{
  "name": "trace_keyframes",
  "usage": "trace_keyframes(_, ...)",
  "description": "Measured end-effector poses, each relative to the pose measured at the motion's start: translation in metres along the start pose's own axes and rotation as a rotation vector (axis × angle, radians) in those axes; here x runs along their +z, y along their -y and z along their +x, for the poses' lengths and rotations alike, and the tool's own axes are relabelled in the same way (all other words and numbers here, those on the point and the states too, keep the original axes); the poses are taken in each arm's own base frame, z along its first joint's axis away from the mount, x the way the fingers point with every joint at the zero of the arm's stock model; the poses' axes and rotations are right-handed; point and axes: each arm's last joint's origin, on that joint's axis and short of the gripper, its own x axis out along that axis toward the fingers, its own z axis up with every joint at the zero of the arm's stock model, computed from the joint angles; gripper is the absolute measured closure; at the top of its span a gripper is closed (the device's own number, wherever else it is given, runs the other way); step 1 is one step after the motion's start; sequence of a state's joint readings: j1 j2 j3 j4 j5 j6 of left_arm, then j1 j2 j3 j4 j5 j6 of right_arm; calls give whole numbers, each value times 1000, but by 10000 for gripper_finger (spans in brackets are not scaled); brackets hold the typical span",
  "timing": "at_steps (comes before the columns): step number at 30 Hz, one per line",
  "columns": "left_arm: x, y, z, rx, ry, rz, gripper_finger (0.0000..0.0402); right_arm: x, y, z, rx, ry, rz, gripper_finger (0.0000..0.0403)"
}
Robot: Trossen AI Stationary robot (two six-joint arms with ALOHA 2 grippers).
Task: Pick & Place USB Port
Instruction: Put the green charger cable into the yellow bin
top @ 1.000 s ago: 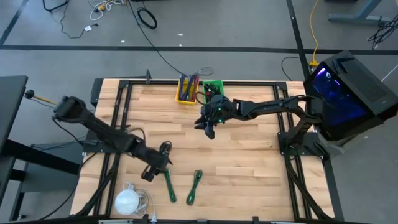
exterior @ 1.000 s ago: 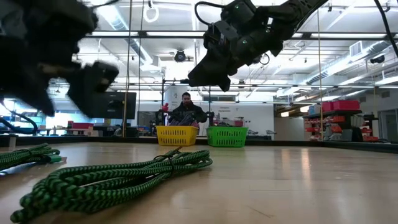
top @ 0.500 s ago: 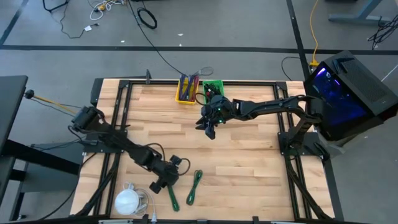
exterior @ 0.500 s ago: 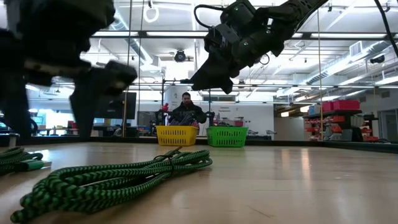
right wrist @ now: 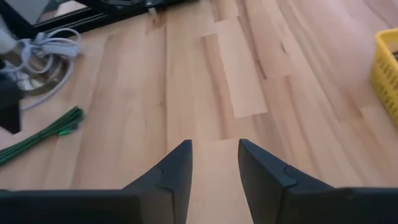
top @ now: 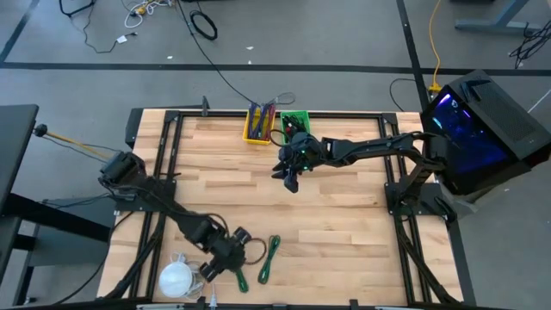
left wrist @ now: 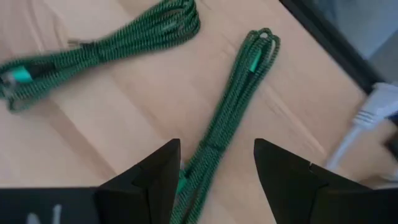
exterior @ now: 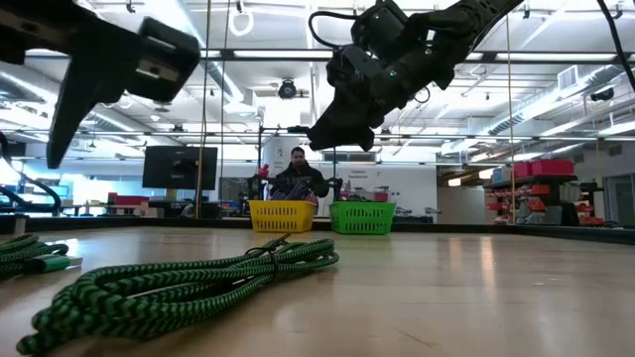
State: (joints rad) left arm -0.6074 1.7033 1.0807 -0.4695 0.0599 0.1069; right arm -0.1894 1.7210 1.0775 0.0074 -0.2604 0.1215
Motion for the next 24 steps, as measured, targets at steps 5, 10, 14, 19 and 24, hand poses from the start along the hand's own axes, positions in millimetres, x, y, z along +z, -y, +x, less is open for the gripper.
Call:
trace_keyframes(5, 4, 8, 14, 102, -63, 53, 191, 0, 1, 0, -18, 3, -1, 272)
trace_keyframes(10, -2, 8, 32, 77, -126, 54, 191, 0, 1, 0, -18, -2, 1, 272)
trace_keyframes(14, -6, 8, 46, 69, -165, 73, 191, -1, 1, 0, -19, -7, 2, 272)
trace_keyframes(19, -9, 8, 55, 37, -187, 65, 197, -1, 1, 0, -19, -10, 3, 272)
trace_keyframes(24, -10, 9, 56, 7, -192, 35, 289, -1, 1, 0, -19, -13, 3, 272)
